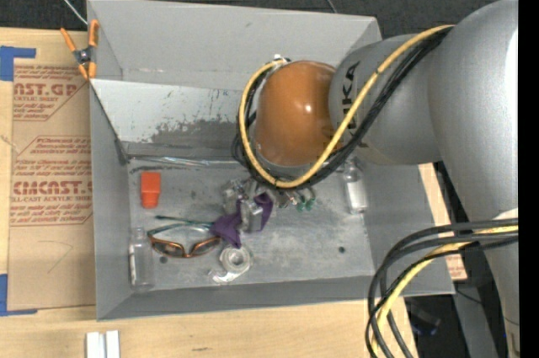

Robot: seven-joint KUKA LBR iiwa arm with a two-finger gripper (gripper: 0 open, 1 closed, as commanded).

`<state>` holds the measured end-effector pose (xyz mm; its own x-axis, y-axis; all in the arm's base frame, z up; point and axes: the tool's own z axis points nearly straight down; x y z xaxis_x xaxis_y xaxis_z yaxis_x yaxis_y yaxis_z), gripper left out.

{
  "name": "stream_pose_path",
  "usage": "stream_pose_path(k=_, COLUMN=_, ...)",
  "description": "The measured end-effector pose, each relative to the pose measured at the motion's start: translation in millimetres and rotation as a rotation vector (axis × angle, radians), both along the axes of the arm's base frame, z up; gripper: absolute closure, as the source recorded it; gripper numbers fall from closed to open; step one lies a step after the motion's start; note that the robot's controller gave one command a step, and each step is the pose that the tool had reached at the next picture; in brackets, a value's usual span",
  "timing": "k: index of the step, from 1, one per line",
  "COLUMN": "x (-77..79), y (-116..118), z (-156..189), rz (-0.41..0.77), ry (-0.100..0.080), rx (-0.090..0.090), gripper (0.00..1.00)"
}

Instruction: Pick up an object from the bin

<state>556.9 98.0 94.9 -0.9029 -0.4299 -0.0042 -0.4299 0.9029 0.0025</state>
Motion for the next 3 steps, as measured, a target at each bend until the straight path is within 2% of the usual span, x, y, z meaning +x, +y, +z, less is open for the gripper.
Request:
stream_pose_path(k=1, x=5.9, y=-2, z=102, rz=0.004, ry=-0.003, rx=0.002, gripper=1.00)
stream_pose_path(k=2, x=5.9, y=-2, z=102, rz=0.005, ry=-0.003, rx=0.002, gripper=1.00)
stream_pose_path(k=3, x=-0.3, y=5, z=189, rz=0.009, ry=-0.015, rx=0.004, gripper=1.00)
